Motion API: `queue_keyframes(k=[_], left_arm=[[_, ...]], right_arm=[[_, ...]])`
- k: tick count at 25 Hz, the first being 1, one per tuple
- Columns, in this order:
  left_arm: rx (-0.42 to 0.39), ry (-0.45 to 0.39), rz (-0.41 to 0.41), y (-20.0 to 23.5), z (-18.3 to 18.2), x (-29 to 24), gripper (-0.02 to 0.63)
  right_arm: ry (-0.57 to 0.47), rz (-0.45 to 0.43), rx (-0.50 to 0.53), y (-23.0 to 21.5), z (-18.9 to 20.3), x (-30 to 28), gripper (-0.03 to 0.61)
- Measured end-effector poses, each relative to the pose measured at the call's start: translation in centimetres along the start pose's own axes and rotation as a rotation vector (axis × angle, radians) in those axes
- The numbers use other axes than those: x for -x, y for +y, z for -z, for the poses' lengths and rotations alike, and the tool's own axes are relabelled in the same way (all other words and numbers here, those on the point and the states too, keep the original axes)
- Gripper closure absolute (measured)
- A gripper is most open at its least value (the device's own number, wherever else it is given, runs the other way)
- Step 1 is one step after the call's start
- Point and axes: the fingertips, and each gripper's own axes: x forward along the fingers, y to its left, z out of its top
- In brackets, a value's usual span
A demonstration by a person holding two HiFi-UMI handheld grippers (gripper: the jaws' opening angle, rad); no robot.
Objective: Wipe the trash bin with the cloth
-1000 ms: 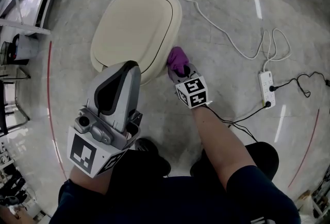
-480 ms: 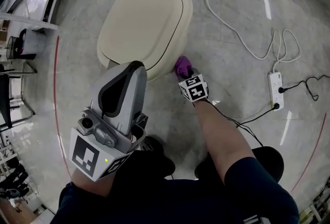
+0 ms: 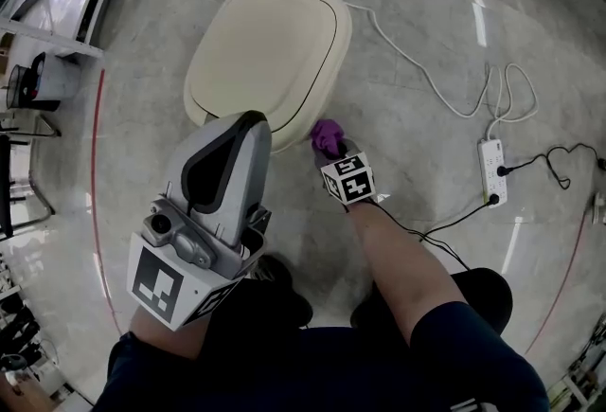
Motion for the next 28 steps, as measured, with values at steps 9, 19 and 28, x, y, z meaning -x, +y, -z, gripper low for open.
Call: queue_keyframes(k=[9, 19, 28], left_arm=[[0.05, -0.087, 0.031, 0.1, -2.5, -1.6, 0.615], [0.144, 0.005, -0.02, -1.3, -5.1, -3.8, 0.615], [0.168, 0.125, -0.094, -3.4, -15.2, -2.6, 0.615]], right_arm=[[-0.12, -0.072, 0.049, 6.1, -6.6, 6.5, 0.509], [-0.193, -0.088, 0.04, 8.0, -14.2, 14.1, 0.509], [-0.13, 0.016, 0.036, 6.8, -17.2, 26.8, 0.509]])
